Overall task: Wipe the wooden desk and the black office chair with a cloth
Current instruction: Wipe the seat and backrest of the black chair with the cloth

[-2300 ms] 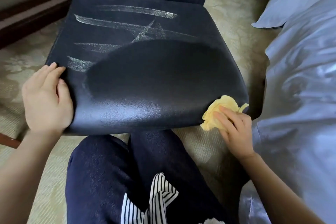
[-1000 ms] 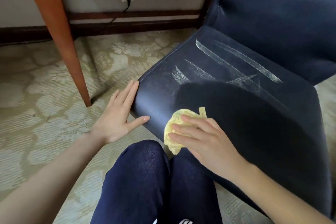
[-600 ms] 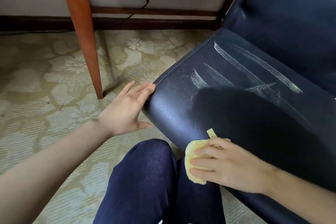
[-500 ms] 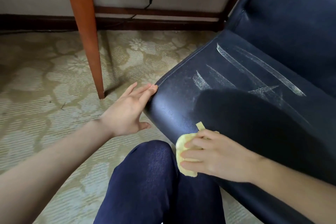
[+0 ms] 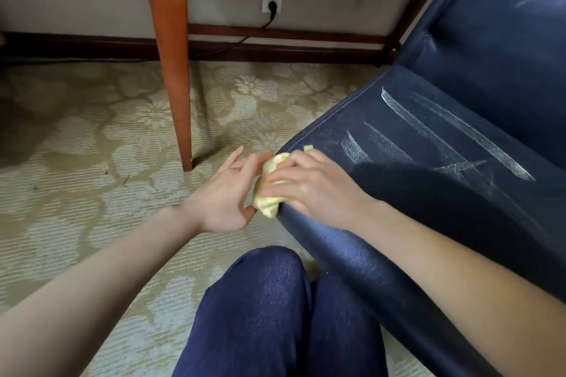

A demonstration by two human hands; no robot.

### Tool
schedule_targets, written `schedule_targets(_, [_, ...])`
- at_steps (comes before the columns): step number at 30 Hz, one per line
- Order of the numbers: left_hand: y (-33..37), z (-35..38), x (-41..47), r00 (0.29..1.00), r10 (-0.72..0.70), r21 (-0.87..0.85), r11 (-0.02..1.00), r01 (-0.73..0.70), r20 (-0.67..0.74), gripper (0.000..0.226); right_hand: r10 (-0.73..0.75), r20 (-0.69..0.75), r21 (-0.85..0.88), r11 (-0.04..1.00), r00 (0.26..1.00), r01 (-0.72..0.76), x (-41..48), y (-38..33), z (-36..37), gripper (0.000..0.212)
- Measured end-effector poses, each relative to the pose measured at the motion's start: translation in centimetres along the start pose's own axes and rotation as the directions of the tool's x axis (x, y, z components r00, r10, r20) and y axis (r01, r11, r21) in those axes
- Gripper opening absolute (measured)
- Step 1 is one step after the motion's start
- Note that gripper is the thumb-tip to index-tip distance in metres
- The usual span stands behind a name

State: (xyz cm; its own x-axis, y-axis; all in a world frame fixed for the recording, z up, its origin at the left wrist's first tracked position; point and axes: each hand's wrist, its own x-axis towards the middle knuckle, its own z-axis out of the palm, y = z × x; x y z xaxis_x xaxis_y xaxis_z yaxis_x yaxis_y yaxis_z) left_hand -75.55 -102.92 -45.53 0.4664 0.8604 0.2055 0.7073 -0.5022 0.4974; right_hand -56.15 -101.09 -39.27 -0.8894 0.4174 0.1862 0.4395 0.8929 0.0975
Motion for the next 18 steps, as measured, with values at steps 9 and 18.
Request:
schedule_targets(9, [0.7, 0.6, -0.2, 0.995, -0.099, -0.043, 0.994, 0.098, -0.015, 0.116, 0.729, -0.065, 0.183, 0.680, 0.681, -0.710, 1.9, 4.1, 0.5, 0.030])
schedule_targets(18, [1.8, -0.1, -0.5, 0.994, -0.110, 0.136, 0.984, 0.111, -0.016, 0.081, 0.412, -0.169, 0.188, 0.905, 0.896, -0.381, -4.2, -2.7, 0.0, 0.038])
